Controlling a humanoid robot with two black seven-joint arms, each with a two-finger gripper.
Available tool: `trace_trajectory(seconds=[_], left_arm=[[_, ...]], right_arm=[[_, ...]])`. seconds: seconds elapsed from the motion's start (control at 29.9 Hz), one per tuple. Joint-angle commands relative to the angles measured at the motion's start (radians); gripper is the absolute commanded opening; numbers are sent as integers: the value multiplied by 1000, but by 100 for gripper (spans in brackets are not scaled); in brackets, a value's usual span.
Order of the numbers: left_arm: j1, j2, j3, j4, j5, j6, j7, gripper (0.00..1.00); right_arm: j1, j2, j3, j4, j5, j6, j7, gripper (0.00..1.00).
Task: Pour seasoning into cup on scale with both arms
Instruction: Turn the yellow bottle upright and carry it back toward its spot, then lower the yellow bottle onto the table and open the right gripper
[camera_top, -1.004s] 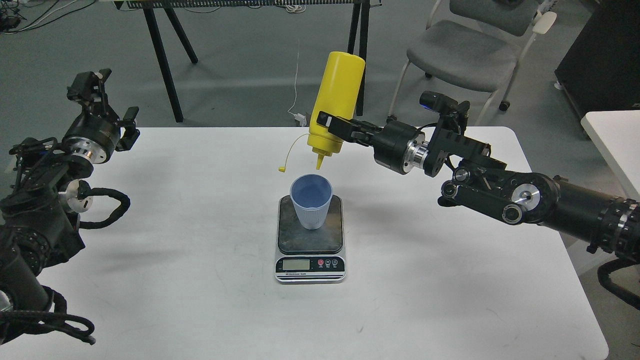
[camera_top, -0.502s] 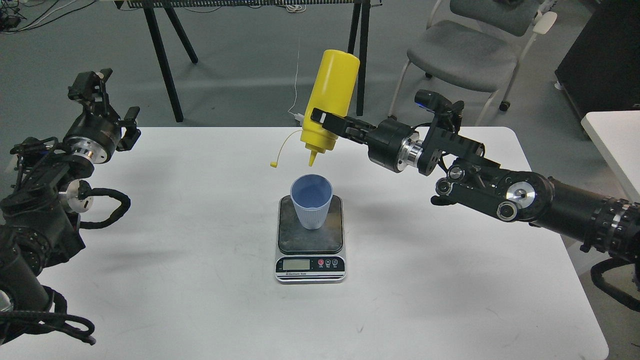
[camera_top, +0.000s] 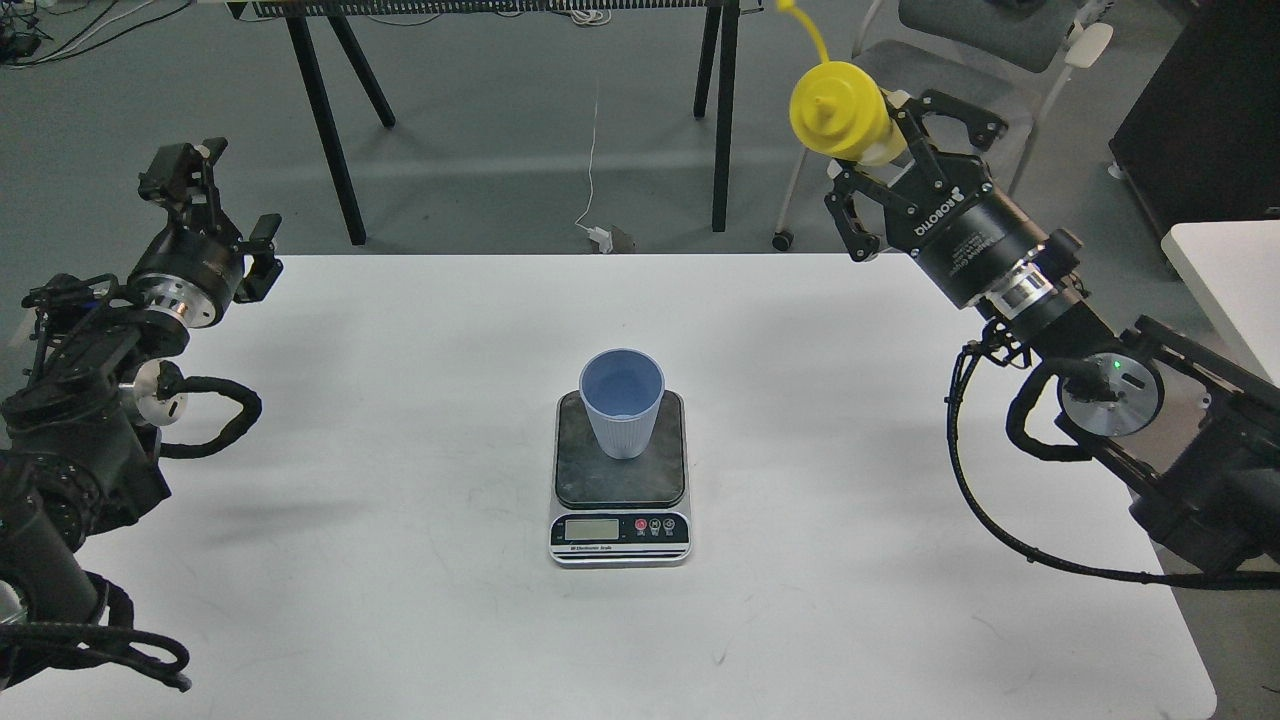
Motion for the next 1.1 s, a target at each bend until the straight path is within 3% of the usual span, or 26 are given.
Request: trace_trajectory(seconds=[0.0,0.27,0.4,0.77,1.07], left_arm=[[-2,-2,-8,-3,-2,0,0,99],[-1,-6,-3,-3,0,0,0,99],[-1,-6,3,-3,0,0,0,99],[-4,-3,3,-1,0,0,0,99],[-4,-18,5,-1,1,0,0,99]], right_arm=[[-128,3,110,13,85,9,4,22],[-437,115,344,77,180,9,28,22],[-504,207,394,90,182,9,40,23],[-524,393,433,-35,194,9,50,24],[-509,401,437,-82,194,9,51,24]])
